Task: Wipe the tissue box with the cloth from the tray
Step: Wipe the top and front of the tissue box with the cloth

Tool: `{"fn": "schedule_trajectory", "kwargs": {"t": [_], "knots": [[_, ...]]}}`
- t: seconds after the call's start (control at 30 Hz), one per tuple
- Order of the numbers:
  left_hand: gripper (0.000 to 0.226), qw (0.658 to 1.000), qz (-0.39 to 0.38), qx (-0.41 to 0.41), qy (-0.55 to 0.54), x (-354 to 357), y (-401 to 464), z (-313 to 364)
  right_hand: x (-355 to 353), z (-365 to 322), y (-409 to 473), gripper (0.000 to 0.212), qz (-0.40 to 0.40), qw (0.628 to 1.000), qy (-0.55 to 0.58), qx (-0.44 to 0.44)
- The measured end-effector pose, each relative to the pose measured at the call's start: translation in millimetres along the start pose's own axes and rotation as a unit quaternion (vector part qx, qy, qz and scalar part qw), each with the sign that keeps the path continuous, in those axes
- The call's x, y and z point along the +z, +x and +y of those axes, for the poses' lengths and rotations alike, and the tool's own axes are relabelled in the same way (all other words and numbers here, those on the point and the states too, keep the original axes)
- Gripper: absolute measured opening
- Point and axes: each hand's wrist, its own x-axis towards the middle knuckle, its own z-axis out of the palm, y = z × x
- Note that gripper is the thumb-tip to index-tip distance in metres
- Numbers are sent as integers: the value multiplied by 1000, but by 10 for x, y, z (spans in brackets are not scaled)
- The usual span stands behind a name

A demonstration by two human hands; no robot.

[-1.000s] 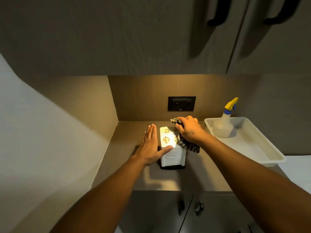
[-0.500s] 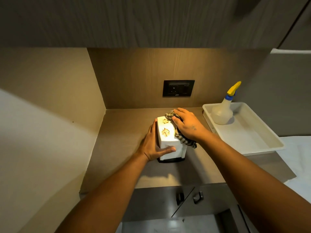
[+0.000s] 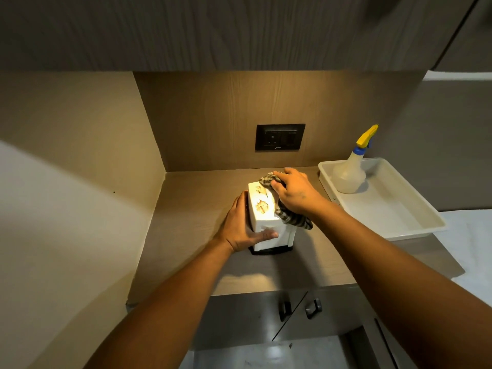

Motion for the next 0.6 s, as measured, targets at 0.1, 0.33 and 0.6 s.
{"fn": "schedule_trajectory", "kwargs": {"t": [0.1,0.33,0.6], "knots": [[117,1000,-4,2,3,-1,-12,-11,83,-47,-83,46,20,999,-21,-44],[119,1000,5,19,4,-19,-5,16,177,210,-394,51,49,996,11,-71],[121,1000,5,12,2,4,-11,7,120,-53,-82,34,49,996,-26,-74]]}}
